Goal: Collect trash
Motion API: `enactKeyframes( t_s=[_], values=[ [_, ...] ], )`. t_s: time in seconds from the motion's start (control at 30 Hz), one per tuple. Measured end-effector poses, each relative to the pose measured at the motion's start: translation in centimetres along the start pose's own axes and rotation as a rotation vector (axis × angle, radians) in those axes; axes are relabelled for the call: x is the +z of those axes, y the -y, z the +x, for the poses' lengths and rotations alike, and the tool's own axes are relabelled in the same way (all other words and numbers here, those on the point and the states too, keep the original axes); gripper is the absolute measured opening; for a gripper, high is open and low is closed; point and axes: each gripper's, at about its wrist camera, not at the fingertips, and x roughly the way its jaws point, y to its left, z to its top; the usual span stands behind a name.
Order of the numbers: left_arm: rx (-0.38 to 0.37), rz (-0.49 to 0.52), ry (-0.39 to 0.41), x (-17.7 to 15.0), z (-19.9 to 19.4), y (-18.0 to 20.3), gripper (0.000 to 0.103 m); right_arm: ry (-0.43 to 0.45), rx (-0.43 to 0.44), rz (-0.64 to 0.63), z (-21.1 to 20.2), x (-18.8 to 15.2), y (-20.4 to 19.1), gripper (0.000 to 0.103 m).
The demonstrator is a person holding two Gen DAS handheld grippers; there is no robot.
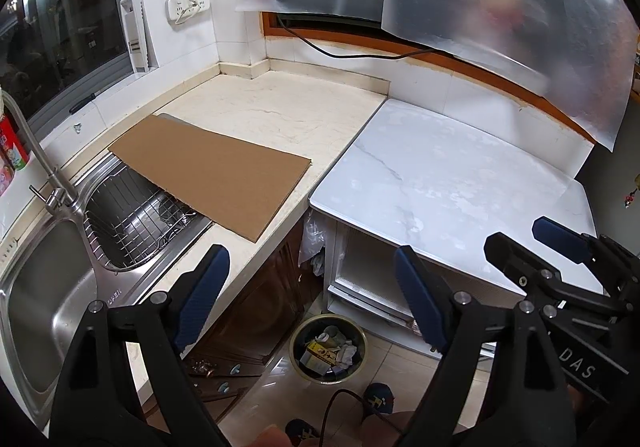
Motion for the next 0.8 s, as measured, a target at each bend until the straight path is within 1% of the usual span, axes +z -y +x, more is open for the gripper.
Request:
enactKeyframes(
  t_s=[0.27, 0.8],
  values=[
    [0.000, 0.008, -0.003, 0.5, 0.5, 0.1, 0.081, 0.001, -0.007, 0.002, 0.8, 1.0, 0.2, 0.065],
    [0.000, 0.018, -0.010, 1.1, 1.3, 0.9, 0.081, 0.004, -0.011, 0.013, 1.8, 1.4, 1.1, 0.065]
  ],
)
